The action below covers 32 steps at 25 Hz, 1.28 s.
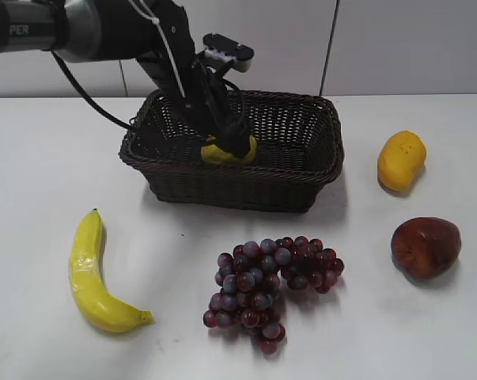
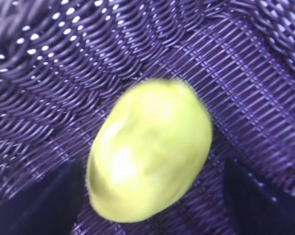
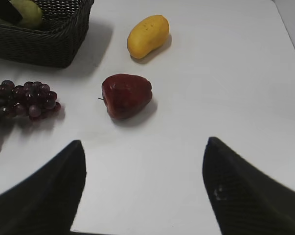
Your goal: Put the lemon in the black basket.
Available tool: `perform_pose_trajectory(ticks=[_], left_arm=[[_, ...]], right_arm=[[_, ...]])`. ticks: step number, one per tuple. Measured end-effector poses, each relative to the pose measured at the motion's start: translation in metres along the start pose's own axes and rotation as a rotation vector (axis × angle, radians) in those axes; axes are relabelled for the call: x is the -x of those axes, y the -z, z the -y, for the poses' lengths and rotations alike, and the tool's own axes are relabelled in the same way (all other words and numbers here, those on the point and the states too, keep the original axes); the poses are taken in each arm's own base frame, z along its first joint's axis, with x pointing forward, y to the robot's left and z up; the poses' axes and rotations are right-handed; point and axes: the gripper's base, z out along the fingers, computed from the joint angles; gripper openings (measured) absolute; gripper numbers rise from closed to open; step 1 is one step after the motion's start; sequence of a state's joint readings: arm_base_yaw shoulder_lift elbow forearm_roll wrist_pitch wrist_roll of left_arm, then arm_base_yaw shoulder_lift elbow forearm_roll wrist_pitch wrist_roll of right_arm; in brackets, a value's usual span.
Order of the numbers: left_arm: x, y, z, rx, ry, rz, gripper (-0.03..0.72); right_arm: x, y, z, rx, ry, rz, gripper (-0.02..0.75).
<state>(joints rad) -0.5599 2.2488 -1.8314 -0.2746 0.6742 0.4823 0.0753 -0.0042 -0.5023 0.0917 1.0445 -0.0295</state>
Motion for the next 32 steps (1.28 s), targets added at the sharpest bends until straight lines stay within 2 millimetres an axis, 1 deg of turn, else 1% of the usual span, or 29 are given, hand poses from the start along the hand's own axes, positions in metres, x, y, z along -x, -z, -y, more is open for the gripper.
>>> perform_pose_trajectory(ticks=[2,6,8,10,12,14,19,23,24,26,28,29,32], left_arm=[[0.007,0.016,0.000,0.004,-0.004,0.021,0.666],[0.023,0.064,-0.007,0.035,-0.003,0.102,0.636],[0.027,0.091,-0.017,0.061,0.027,0.131,0.615],[0.024,0.112,-0.032,0.091,0.079,0.128,0.600],[0.013,0.130,-0.052,0.117,0.164,0.085,0.594],[-0.002,0.142,-0.072,0.142,0.254,0.013,0.592],[-0.051,0.167,-0.121,0.162,0.501,-0.192,0.591],[-0.081,0.186,-0.155,0.198,0.636,-0.230,0.587],[-0.087,0.191,-0.161,0.208,0.666,-0.229,0.587],[-0.099,0.202,-0.169,0.228,0.718,-0.228,0.586],[-0.108,0.212,-0.169,0.238,0.743,-0.228,0.584],[-0.110,0.218,-0.166,0.243,0.747,-0.227,0.583],[-0.119,0.235,-0.147,0.248,0.747,-0.240,0.582]], right_arm=[[0.000,0.000,0.000,0.000,0.000,0.000,0.561],[0.000,0.000,0.000,0.000,0.000,0.000,0.561],[0.000,0.000,0.000,0.000,0.000,0.000,0.561],[0.000,0.000,0.000,0.000,0.000,0.000,0.561],[0.000,0.000,0.000,0.000,0.000,0.000,0.561],[0.000,0.000,0.000,0.000,0.000,0.000,0.561],[0.000,0.000,0.000,0.000,0.000,0.000,0.561],[0.000,0.000,0.000,0.000,0.000,0.000,0.561],[0.000,0.000,0.000,0.000,0.000,0.000,0.561],[0.000,0.000,0.000,0.000,0.000,0.000,0.561],[0.000,0.000,0.000,0.000,0.000,0.000,0.561],[0.000,0.000,0.000,0.000,0.000,0.000,0.561],[0.000,0.000,0.000,0.000,0.000,0.000,0.561]])
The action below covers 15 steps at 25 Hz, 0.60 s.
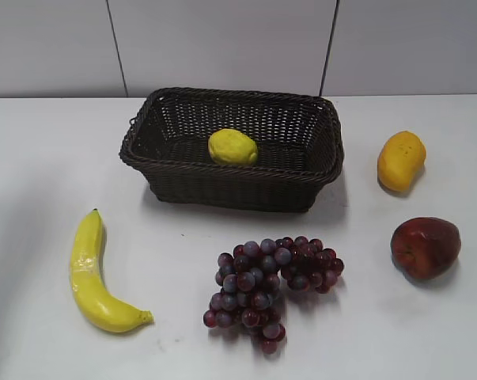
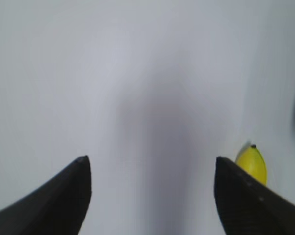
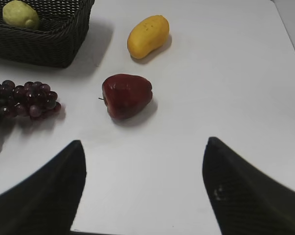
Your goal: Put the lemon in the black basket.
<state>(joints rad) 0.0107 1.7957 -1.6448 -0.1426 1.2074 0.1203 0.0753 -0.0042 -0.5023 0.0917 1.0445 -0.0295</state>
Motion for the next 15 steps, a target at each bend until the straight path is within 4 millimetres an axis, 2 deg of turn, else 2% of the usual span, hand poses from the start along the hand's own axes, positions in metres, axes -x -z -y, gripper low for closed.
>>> perform_pose_trajectory(ticks=[7,15], left_arm=[[-0.079,0.029,0.007,0.018,-0.002,-0.055,0.582],[-0.180,0.040,0.016,0.019,0.002,-0.080,0.581]], right_arm=[[0.000,0.000,0.000,0.000,0.000,0.000,0.561],[0.000,0.000,0.000,0.000,0.000,0.000,0.561]])
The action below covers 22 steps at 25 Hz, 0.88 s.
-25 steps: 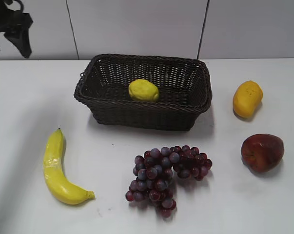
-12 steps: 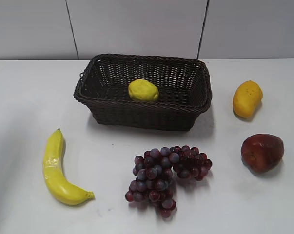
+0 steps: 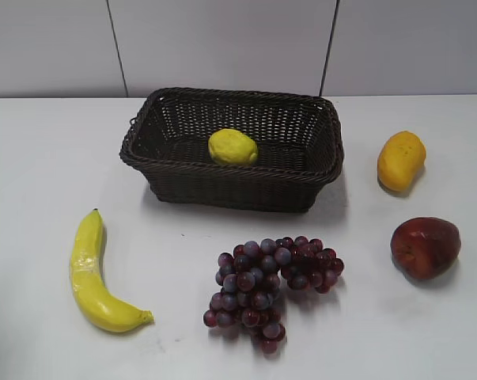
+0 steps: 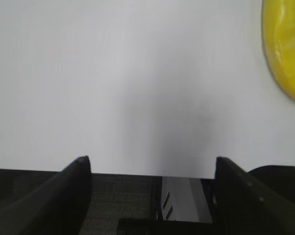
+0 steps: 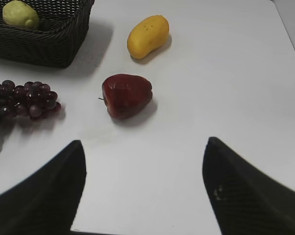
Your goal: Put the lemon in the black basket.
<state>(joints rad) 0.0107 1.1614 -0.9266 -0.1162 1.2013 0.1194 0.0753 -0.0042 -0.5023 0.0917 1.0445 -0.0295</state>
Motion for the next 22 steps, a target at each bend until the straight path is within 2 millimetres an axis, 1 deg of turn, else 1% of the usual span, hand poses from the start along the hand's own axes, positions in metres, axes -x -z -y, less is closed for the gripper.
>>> perform_pose_trajectory(ticks=[6,11,15,22], left_arm=[[-0.064,-0.004,0.004,0.005,-0.004,0.054,0.581],[-0.106,-0.001,0.008,0.013,-0.016,0.164,0.581],[-0.131,0.005,0.011,0.024,-0.029,0.311,0.581],[-0.162,0.014,0.014,0.047,-0.050,0.587,0.581]], right_arm=[[0.000,0.000,0.000,0.000,0.000,0.000,0.561],[0.000,0.000,0.000,0.000,0.000,0.000,0.561],[0.000,0.000,0.000,0.000,0.000,0.000,0.561],[0.000,0.000,0.000,0.000,0.000,0.000,0.561]])
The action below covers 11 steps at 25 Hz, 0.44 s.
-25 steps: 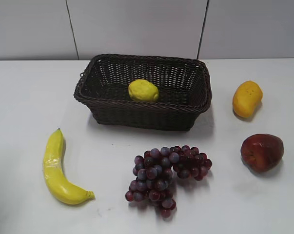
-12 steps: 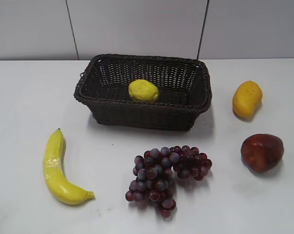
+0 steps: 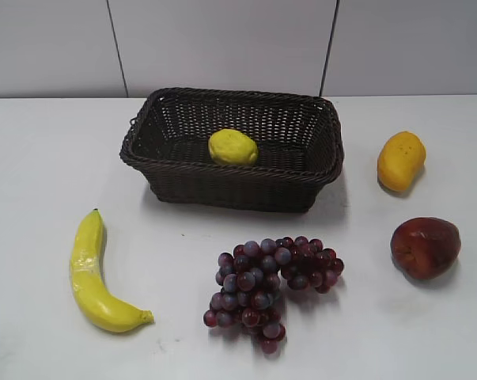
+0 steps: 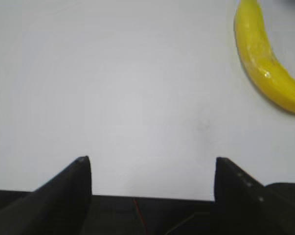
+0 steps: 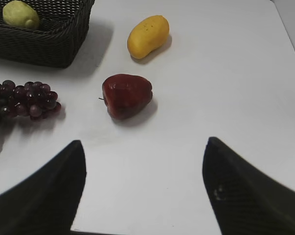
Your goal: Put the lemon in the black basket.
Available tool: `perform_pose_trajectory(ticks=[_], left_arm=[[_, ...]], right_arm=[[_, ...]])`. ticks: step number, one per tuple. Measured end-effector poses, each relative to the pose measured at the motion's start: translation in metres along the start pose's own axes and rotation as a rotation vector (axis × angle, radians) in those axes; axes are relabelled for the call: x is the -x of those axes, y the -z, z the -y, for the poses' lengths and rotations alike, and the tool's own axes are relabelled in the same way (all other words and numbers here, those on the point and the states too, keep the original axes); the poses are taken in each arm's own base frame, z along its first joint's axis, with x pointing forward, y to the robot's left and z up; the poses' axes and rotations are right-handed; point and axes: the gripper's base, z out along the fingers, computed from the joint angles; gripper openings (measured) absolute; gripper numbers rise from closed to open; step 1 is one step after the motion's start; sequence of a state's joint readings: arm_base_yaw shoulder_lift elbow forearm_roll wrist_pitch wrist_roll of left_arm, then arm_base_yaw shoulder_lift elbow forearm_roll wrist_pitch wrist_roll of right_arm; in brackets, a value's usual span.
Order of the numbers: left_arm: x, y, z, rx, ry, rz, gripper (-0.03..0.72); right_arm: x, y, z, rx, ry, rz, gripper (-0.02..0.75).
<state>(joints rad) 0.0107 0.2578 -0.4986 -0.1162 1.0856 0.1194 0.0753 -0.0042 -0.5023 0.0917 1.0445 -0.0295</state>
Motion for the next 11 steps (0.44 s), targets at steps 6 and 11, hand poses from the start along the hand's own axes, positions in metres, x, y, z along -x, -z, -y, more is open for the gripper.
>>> perform_pose_trajectory(ticks=[6,11], left_arm=[[-0.014,0.019,0.003,0.010,-0.016,0.165,0.581],[-0.024,0.030,0.005,0.009,-0.023,0.262,0.581]], right_arm=[[0.000,0.000,0.000,0.000,0.000,0.000,0.561],[0.000,0.000,0.000,0.000,0.000,0.000,0.561]])
